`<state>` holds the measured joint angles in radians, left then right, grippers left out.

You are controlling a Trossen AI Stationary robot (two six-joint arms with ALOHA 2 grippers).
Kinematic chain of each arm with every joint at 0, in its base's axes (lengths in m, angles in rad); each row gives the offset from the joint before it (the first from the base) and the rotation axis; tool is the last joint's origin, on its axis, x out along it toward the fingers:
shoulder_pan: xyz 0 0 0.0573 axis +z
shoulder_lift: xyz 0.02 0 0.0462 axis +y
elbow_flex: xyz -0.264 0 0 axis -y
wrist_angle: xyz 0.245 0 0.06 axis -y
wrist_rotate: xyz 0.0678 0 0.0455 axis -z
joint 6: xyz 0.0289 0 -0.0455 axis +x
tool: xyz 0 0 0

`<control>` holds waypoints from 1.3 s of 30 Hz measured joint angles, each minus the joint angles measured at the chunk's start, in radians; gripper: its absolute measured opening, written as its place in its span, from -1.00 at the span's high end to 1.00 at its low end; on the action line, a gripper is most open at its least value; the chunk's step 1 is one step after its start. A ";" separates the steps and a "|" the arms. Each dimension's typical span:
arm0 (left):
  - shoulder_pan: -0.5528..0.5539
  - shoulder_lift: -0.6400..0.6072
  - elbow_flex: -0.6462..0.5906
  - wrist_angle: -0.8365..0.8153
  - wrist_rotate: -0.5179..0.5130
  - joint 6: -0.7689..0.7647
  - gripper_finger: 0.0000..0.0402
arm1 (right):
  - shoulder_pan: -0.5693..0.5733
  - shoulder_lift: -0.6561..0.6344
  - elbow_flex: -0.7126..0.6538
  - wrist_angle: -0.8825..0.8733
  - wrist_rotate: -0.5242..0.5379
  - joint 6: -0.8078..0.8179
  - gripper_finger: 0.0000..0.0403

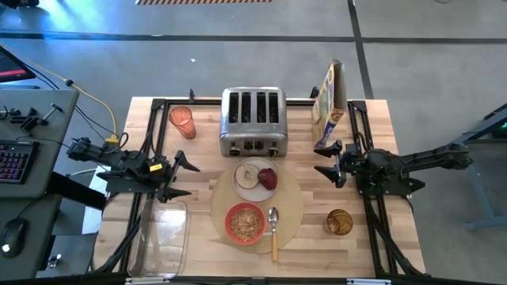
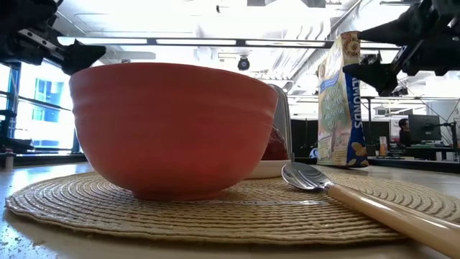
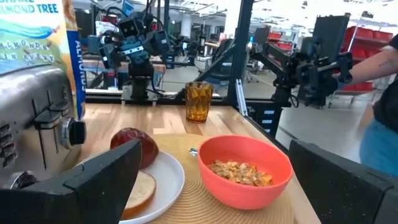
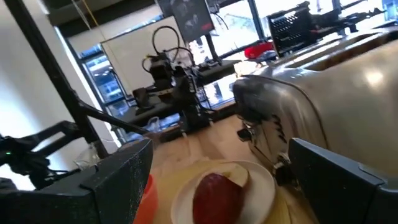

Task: Arrange a breakfast setting
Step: Return to Home Position

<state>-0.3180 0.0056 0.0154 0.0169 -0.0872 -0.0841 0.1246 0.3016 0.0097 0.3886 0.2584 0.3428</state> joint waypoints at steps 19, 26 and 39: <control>0.003 0.001 0.000 -0.003 -0.006 0.117 -0.97 | 0.000 0.000 -0.001 -0.159 0.011 -0.002 -0.80; 0.003 0.001 0.000 -0.003 -0.006 0.115 -0.97 | 0.000 0.000 -0.001 -0.190 0.002 -0.116 -0.80; 0.003 0.001 0.000 -0.003 -0.006 0.114 -0.97 | 0.000 0.000 -0.001 -0.202 0.022 -0.183 -0.80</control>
<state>-0.3145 0.0063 0.0154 0.0143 -0.0929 0.0303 0.1246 0.3016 0.0086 0.1866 0.2802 0.1596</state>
